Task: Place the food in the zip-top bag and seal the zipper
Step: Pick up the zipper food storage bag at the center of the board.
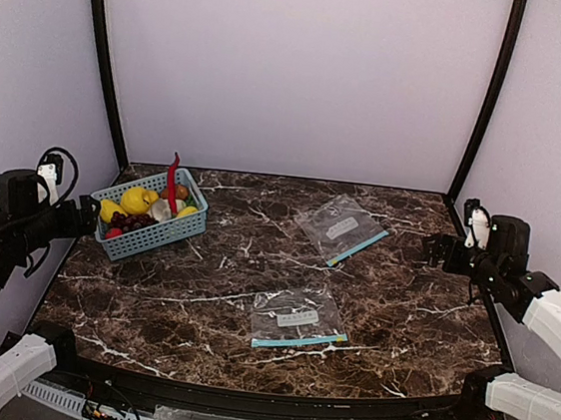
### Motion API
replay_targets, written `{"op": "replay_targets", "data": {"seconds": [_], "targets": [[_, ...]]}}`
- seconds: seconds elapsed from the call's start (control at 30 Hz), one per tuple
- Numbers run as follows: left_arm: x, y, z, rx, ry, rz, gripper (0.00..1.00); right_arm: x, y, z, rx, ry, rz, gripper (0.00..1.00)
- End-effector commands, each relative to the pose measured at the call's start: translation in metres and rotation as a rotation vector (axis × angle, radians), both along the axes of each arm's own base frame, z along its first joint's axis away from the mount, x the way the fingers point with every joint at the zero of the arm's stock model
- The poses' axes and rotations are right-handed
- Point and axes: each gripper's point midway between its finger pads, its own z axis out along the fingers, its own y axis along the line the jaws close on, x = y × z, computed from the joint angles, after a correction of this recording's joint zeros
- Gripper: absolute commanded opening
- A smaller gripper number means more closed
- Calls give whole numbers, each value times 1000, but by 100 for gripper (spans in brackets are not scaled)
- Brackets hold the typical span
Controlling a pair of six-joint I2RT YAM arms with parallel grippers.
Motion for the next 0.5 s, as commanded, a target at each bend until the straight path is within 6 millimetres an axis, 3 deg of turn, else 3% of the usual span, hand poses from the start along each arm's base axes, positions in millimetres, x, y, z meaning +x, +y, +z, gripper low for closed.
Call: {"op": "replay_targets", "data": {"seconds": [0.0,0.27,0.47], "targets": [[-4,11,3,7,10,71,99,2,1,6,0,-27,13,99],[-14,18,13,-9,-35,115,99,3,2,3,31,6,-3,99],[-7,-15,12,-147,-71,-35,99,2,8,3,118,38,-12,99]]}}
